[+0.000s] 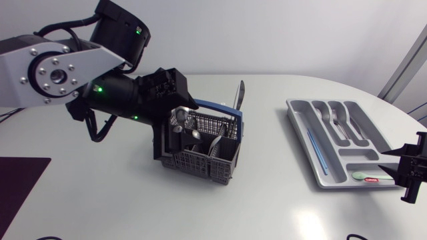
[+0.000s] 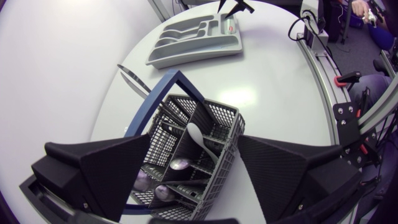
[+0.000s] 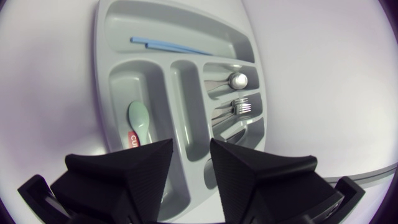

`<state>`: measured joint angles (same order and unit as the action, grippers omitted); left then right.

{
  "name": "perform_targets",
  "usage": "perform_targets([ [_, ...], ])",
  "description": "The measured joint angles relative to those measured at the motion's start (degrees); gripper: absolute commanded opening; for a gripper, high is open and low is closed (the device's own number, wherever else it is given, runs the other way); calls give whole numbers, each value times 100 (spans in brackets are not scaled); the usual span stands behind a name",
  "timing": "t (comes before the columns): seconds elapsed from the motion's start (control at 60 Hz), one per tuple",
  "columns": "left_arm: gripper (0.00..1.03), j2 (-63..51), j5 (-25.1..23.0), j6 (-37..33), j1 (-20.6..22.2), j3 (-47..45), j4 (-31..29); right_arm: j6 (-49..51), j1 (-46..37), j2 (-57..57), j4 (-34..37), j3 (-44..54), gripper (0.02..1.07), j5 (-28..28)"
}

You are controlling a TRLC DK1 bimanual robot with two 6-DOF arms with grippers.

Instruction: Sort the cutlery from the basket into the organizer compartments.

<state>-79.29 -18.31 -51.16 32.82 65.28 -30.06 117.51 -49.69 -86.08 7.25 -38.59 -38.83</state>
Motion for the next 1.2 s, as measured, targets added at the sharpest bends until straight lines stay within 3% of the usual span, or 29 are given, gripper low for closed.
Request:
perform_targets([
  [0.15,97,-72,136,0,0,2,-2,-623,4,730,704,-87,74,-527],
  [0.3,96,-238,601,-160,120,2,0,-1541,142,1508,1106,-52,78,-1049],
  [0.533,96,-404,1574,-813,308,-341,544,-2761,933,2754,1211,1019,78,-1200],
  [0.8,90,-413,1735,-1025,271,-612,752,-4175,1829,4201,1298,1832,78,-1198],
  [0.933,76,-439,1676,-595,208,-595,798,-4649,2131,5049,1530,2223,78,-1154],
  [1.017,68,-634,1423,-42,118,-339,479,-4924,2328,5451,1685,2321,78,-1086],
  [1.2,64,-964,813,1314,-46,201,-57,-5383,2608,5847,1770,2343,78,-1056],
])
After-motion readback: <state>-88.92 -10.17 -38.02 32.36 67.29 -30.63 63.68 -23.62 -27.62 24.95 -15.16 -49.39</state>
